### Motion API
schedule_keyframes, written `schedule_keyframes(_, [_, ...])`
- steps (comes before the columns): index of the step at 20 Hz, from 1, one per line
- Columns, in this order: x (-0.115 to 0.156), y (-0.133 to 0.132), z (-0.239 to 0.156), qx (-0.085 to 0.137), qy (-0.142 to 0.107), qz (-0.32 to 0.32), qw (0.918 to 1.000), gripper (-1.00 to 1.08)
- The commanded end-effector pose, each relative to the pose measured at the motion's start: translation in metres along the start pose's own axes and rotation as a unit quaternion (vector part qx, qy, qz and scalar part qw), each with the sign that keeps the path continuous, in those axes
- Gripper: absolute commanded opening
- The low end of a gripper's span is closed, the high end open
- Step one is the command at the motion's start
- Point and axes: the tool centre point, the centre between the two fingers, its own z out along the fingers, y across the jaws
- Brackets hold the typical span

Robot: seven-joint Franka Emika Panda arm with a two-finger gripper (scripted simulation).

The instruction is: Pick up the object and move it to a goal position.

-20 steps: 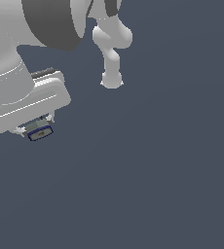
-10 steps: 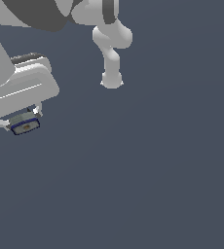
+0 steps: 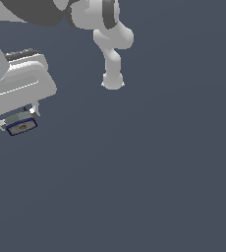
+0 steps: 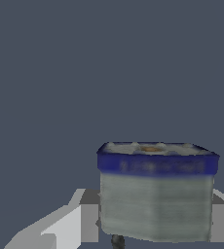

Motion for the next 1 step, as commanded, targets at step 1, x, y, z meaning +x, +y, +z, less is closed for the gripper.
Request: schedule_keyframes(1, [0.0,0.0002,-0.0008,0.0,0.0,0.0,1.0,-1.0])
